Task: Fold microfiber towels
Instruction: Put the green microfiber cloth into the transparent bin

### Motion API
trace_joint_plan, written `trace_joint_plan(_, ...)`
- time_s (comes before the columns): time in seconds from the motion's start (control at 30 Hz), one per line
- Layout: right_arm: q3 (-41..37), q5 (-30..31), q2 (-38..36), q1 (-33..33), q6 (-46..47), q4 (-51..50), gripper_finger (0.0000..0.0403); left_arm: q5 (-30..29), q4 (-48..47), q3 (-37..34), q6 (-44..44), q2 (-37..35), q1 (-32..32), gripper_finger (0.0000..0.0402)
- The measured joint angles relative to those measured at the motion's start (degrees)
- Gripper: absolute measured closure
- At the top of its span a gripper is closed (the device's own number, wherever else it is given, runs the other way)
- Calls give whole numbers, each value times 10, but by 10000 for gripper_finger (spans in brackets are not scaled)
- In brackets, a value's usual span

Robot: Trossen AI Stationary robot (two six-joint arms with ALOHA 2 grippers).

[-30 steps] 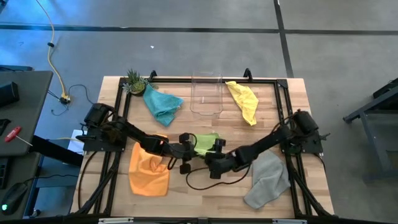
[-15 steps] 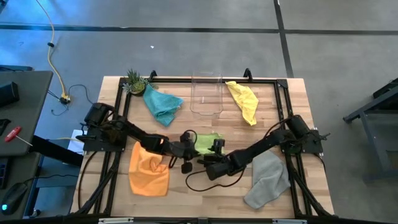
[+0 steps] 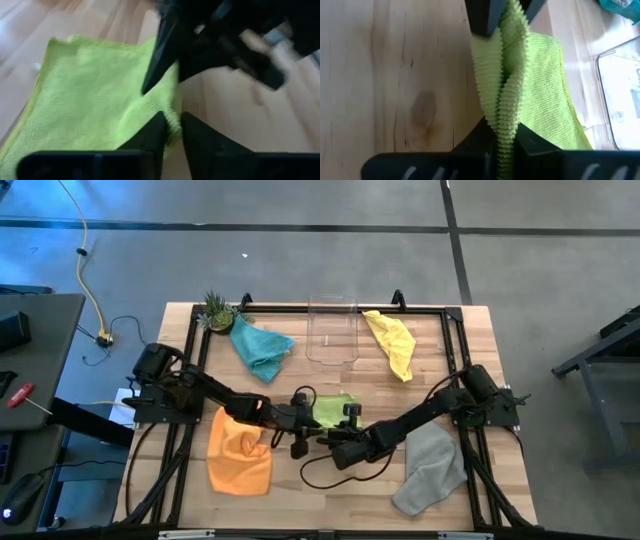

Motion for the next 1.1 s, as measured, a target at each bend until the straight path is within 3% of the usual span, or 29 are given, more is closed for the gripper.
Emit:
trace_joint_plan(0.23, 1, -32, -16, -4, 0, -7, 400, 1, -57, -46, 10, -114, 4, 258)
trace_joint_plan(0.4, 1, -60, -55, -14, -5, -13, 401, -4, -53, -118, -9, -212, 24, 229)
trace_joint_plan(0.63, 1, -130, -132, -48, -12, -26, 402, -7, -40, -206, -13, -317, 61, 239)
trace_joint_plan(0.83, 4, -193, -202, -102, -11, -43, 402, -4, -39, -245, 4, -365, 105, 253)
trace_joint_plan(1.1, 149, -212, -227, -191, -69, -213, 402, 35, -43, -262, 11, -381, 172, 266)
